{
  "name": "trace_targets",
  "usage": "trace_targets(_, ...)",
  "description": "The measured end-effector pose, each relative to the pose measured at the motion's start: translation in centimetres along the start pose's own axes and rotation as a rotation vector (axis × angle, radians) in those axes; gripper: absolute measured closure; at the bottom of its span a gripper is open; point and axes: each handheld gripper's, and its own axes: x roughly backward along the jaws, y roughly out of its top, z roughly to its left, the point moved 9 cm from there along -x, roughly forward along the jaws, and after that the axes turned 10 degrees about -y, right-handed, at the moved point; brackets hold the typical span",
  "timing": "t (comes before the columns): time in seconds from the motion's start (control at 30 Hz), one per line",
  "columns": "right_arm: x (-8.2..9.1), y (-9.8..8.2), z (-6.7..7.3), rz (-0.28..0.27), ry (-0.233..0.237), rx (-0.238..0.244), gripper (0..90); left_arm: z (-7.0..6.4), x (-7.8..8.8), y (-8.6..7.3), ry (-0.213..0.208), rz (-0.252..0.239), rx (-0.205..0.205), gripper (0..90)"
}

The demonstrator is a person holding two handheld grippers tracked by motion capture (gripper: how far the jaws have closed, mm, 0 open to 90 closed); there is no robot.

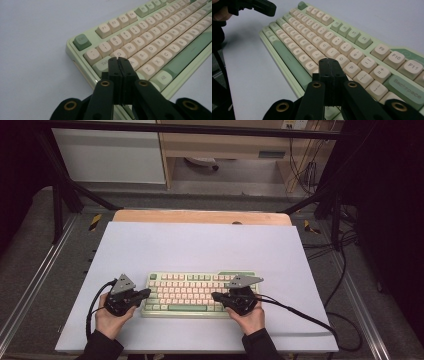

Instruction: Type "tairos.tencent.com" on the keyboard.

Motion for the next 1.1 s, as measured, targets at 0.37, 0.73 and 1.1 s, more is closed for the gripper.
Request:
trace_targets(0.37, -1.9, 0.4, 1.7, 0.015, 0.021, 0.011, 90.0, 0.2, 0.1, -0.1, 0.001, -0.004, 0.008, 88.9)
trace_targets(0.73, -3.9, 0.9, 3.4, 0.027, 0.035, 0.031, 90.0, 0.3, 0.0, -0.2, 0.001, -0.002, 0.011, 88.9)
trace_targets(1.1, -5.0, 0.5, 4.0, 0.048, 0.037, 0.038, 90.0, 0.3, 0.0, -0.2, 0.002, -0.003, 0.011, 88.9)
